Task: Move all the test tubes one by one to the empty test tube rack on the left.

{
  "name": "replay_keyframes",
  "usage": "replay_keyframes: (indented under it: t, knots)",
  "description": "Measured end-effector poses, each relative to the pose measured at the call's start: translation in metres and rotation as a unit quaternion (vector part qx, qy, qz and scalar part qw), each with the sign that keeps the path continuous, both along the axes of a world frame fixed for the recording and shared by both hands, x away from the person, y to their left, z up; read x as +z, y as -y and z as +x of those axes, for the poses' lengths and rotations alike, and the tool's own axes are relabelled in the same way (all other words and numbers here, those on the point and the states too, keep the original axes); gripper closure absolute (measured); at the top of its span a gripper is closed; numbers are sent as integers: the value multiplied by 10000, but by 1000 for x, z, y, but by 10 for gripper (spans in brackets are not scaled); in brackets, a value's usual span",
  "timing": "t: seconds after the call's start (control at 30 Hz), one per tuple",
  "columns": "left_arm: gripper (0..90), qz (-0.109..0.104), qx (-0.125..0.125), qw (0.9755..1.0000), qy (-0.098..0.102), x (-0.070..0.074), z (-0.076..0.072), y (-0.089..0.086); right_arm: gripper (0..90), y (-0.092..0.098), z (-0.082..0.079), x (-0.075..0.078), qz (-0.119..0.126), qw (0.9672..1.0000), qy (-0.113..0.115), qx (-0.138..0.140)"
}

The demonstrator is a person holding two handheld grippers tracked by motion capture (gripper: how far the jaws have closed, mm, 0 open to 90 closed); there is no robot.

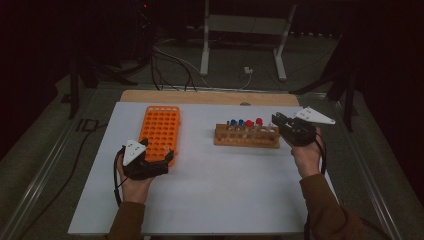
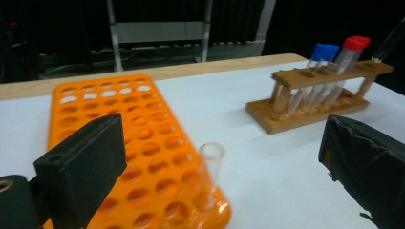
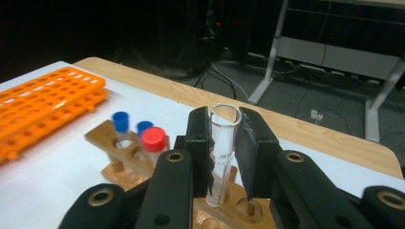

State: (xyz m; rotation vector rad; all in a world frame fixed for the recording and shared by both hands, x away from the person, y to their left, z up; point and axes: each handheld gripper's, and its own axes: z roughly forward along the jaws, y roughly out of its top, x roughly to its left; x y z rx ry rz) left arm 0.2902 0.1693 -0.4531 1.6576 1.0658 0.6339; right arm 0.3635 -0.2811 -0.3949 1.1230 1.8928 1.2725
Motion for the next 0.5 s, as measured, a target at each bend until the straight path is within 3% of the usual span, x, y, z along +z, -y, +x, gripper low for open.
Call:
replay_keyframes:
  t: [0.23, 0.37, 0.5]
  knots:
    - [45, 11, -268, 9996, 96, 8, 2, 22, 765, -8, -16, 6, 187, 9991, -44, 386]
    - [58, 51, -490, 9987, 137, 12, 6, 42, 765, -23, -23, 6, 312, 9971, -101, 690]
    - [76, 89, -786, 9967, 190, 17, 10, 65, 765, -45, -30, 3, 277, 9944, -170, 1005]
